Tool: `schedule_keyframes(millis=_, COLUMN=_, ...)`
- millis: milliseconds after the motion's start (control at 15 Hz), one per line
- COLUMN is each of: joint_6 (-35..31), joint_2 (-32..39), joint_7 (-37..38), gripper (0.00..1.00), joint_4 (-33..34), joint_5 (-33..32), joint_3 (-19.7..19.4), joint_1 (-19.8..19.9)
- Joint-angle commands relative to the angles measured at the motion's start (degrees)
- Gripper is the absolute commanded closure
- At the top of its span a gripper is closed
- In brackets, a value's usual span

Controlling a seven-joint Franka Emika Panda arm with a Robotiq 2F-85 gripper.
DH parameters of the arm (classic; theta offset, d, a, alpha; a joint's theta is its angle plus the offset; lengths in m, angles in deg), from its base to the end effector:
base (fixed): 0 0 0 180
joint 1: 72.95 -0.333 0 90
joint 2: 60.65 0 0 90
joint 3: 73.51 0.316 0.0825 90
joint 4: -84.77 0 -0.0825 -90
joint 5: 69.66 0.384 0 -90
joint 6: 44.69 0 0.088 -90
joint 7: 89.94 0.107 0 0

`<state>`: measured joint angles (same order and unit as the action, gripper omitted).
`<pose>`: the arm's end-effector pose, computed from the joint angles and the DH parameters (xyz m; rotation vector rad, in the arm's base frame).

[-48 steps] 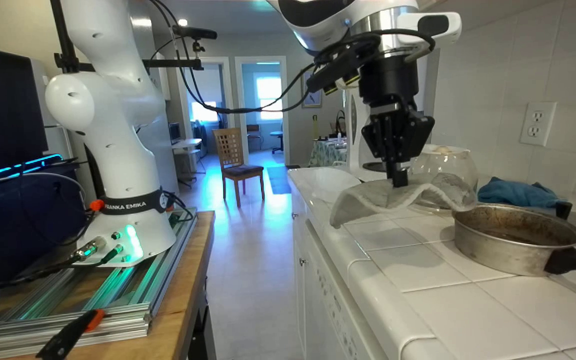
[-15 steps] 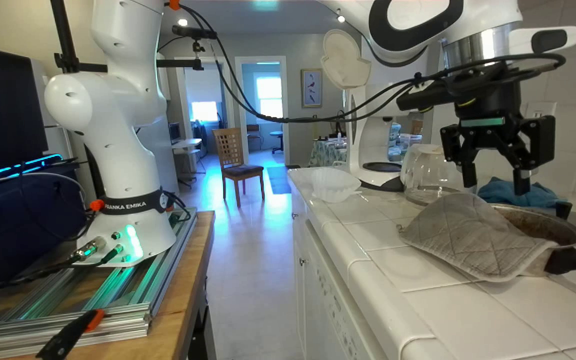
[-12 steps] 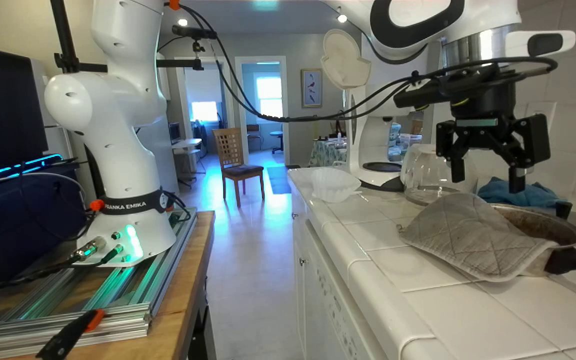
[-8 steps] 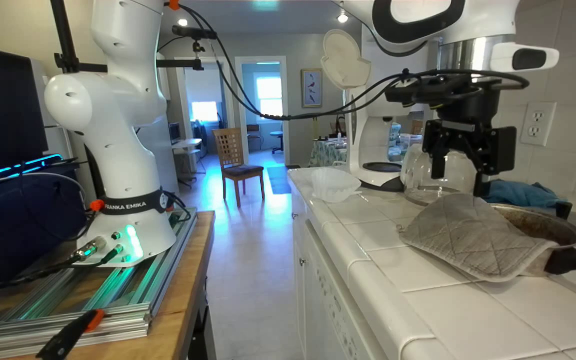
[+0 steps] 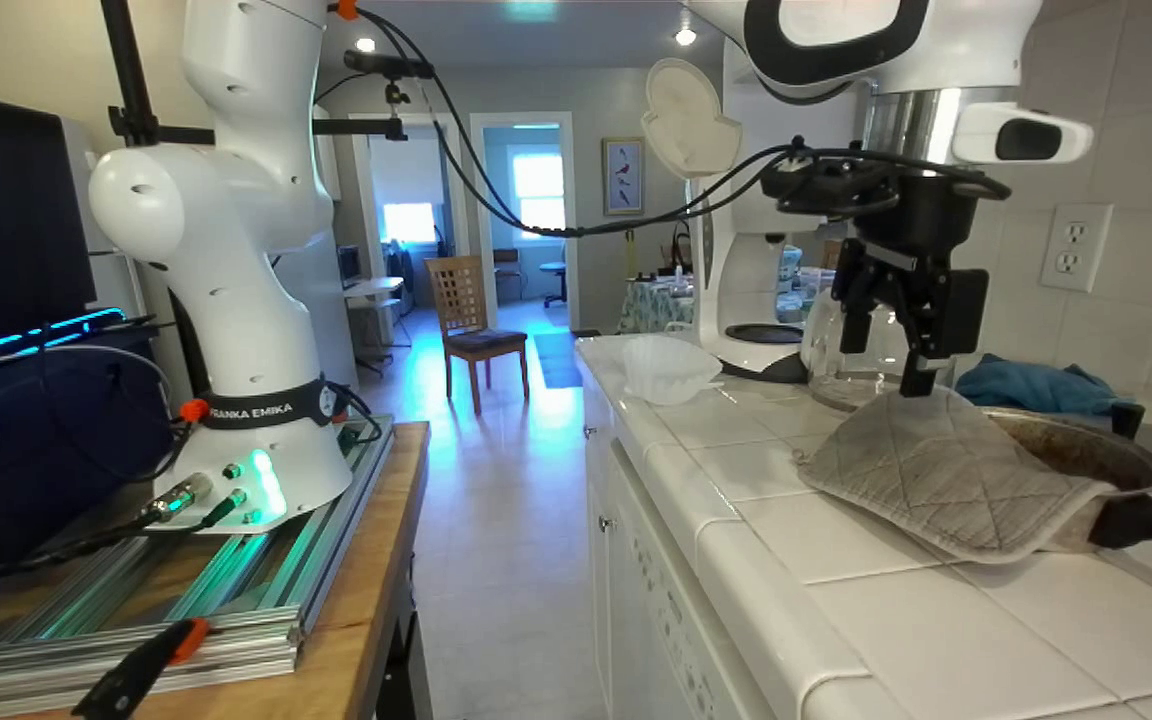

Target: Pick up the cloth and use it to pick up the pot on the counter

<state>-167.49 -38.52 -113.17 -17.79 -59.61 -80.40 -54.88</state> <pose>0.5884 -0.2593 0.3359 -3.0325 0.1812 -0.0228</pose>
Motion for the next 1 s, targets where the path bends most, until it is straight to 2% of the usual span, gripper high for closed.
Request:
schedule_keyframes(millis=0, joint_6=-3.09, joint_2=-0.49, joint_7=-2.19, gripper=0.00, joint_4=-1.39, joint_5=-6.22, joint_3=-0.69, joint_1=-1.34)
schedule_keyframes(millis=200, joint_6=-5.41, joint_2=0.25, joint_7=-6.36, gripper=0.00, joint_4=-1.44, joint_5=-12.81, joint_3=-0.72, joint_1=-1.44)
schedule_keyframes(millis=467, joint_6=-11.94, joint_2=1.10, joint_7=-13.72, gripper=0.00, joint_4=-2.30, joint_5=-18.02, joint_3=-0.23, joint_1=-0.48)
schedule_keyframes(millis=667, joint_6=-18.86, joint_2=1.99, joint_7=-20.57, gripper=0.00, joint_4=-3.41, joint_5=-19.60, joint_3=0.05, joint_1=0.48)
schedule_keyframes(millis=933, joint_6=-29.44, joint_2=1.46, joint_7=-34.17, gripper=0.00, joint_4=-7.19, joint_5=-14.95, joint_3=3.52, joint_1=4.37)
